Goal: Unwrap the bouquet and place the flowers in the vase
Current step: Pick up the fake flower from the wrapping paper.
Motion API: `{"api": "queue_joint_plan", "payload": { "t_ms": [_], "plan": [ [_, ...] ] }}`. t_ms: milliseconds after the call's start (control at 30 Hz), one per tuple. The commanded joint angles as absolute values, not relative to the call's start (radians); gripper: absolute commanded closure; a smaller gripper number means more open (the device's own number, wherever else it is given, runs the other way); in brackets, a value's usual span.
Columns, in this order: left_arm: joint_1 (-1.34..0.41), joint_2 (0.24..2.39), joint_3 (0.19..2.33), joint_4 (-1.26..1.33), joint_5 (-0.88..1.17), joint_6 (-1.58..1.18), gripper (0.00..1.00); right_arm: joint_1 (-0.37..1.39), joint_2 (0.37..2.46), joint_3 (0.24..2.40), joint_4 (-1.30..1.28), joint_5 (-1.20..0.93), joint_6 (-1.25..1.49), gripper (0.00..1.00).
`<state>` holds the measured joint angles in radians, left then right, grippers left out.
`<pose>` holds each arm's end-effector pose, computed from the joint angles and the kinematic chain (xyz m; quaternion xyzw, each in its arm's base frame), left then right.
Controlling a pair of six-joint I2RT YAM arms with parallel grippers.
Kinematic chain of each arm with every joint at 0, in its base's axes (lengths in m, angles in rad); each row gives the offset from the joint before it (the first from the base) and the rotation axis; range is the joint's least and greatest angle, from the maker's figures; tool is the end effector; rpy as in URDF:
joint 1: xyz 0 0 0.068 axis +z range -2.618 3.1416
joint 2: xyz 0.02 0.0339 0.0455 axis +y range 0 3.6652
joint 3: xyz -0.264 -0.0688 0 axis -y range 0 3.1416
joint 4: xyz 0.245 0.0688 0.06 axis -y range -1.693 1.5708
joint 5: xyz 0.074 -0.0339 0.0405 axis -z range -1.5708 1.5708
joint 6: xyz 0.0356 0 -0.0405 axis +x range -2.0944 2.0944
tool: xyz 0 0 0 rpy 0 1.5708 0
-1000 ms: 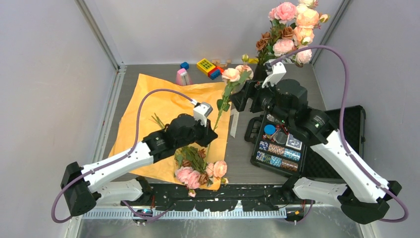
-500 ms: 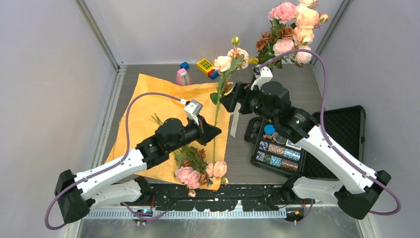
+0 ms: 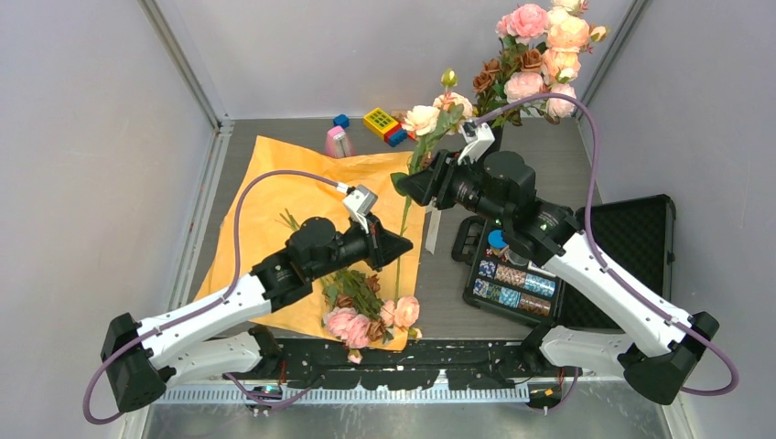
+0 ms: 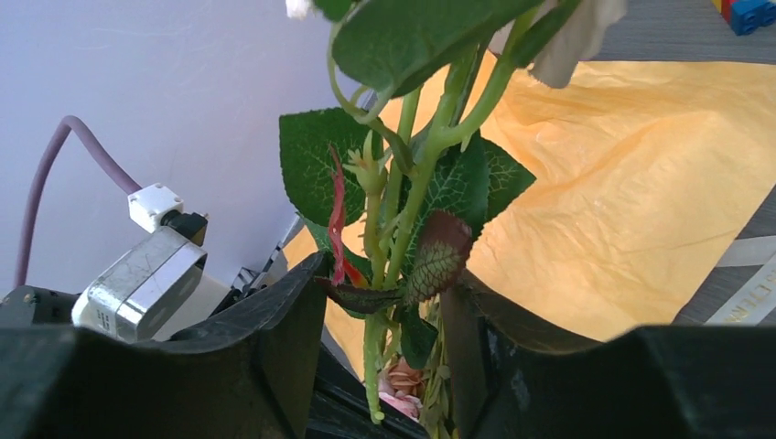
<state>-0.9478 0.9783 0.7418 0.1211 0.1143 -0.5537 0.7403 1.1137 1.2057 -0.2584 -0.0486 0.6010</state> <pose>0.1329 -0.1920 0.3208 0.1832 0.7236 -0.4842 0.4565 0.1834 0.1699 0.4145 -0.0688 0.7603 0.4158 0.4943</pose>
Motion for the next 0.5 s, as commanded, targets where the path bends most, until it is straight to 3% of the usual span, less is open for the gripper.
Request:
{"api": "queue_joint_plan", "payload": {
  "t_ms": [0, 100, 200, 267, 333, 400, 467],
  "plan": [
    [-0.945, 0.977, 0.777, 0.157, 0.154, -0.504, 1.00, 0.742, 1.113, 1.203, -0.153, -0.070, 0.624, 0.52],
    [-0.946, 0.984, 0.796, 0.115, 0.163, -0.484, 1.00, 0.742, 1.120, 1.202, -0.140, -0.081, 0.627, 0.63],
    [-0.946, 0.988, 0.816, 0.070, 0.169, -0.463, 1.00, 0.742, 1.120, 1.201, -0.132, -0.085, 0.612, 0.89],
    [-0.945, 0.992, 0.838, 0.021, 0.163, -0.442, 0.97, 0.742, 1.115, 1.198, -0.131, -0.077, 0.593, 0.98],
    [-0.945, 0.998, 0.867, -0.050, 0.147, -0.401, 0.82, 0.743, 1.107, 1.192, -0.135, -0.056, 0.566, 1.00],
    [-0.943, 1.002, 0.898, -0.137, 0.103, -0.341, 0.50, 0.742, 1.090, 1.184, -0.141, -0.039, 0.539, 1.00],
    [-0.932, 1.003, 0.926, -0.218, 0.039, -0.303, 0.27, 0.744, 1.078, 1.175, -0.141, -0.027, 0.508, 1.00]
  ]
}}
